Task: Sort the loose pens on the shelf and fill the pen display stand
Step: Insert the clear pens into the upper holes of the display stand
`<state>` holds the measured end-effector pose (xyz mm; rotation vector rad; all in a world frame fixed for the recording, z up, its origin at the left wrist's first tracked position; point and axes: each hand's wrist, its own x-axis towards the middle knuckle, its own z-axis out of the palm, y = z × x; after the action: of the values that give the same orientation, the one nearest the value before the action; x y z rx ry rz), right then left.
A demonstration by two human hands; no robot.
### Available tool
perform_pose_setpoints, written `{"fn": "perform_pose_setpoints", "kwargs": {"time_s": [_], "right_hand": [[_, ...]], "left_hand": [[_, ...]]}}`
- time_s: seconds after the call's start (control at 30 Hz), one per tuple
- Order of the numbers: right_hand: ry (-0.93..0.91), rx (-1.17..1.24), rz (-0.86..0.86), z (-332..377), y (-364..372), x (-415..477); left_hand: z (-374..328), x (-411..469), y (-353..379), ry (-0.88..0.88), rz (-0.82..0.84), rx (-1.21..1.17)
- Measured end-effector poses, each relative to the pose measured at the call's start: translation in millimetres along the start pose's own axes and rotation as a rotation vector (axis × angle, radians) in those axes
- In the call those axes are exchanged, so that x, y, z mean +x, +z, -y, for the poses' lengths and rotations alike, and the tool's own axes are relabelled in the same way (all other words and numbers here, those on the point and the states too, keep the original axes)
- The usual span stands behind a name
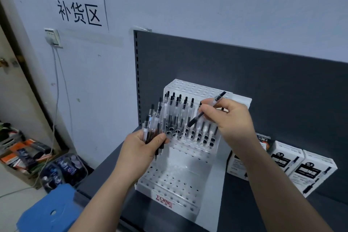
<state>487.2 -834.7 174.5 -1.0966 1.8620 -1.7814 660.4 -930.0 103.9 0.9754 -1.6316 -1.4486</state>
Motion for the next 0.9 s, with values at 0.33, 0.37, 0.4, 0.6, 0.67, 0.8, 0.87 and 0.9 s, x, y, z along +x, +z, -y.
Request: {"fn": "perform_pose_setpoints", "kwargs": {"time_s": [0.33,0.37,0.4,0.6,0.67,0.8,0.87,0.9], "right_hand": [[-0.104,-0.481,0.006,-12.9,24.0,9.2],[-0.114,-0.541,0.022,-13.0,27.1,11.0],[-0.127,-0.598,0.042,-12.3,29.8,12.9],[-0.077,-0.932,0.120,-11.5,42.5,18.1],[-0.014,-0.903,0.118,-15.8,45.1,17.8],[0.083,-0.829,0.067,-29.3,44.9,19.2],[0.100,-0.797,0.032,-35.0,44.9,17.4],[0.101,-0.791,0.022,-36.6,45.3,16.4]], "left_hand": [[0.7,10.7,-21.6,0.042,0.044,0.082],[1.9,10.8,-23.5,0.040,0.051,0.085],[2.7,11.0,-25.2,0.040,0.058,0.087],[7.8,15.4,-30.7,0.041,0.082,0.063],[8.4,16.5,-31.6,0.034,0.087,0.049],[6.6,16.8,-31.9,0.039,0.115,0.044],[5.9,17.4,-31.9,0.039,0.125,0.052],[5.9,18.1,-31.6,0.037,0.130,0.051]]}}
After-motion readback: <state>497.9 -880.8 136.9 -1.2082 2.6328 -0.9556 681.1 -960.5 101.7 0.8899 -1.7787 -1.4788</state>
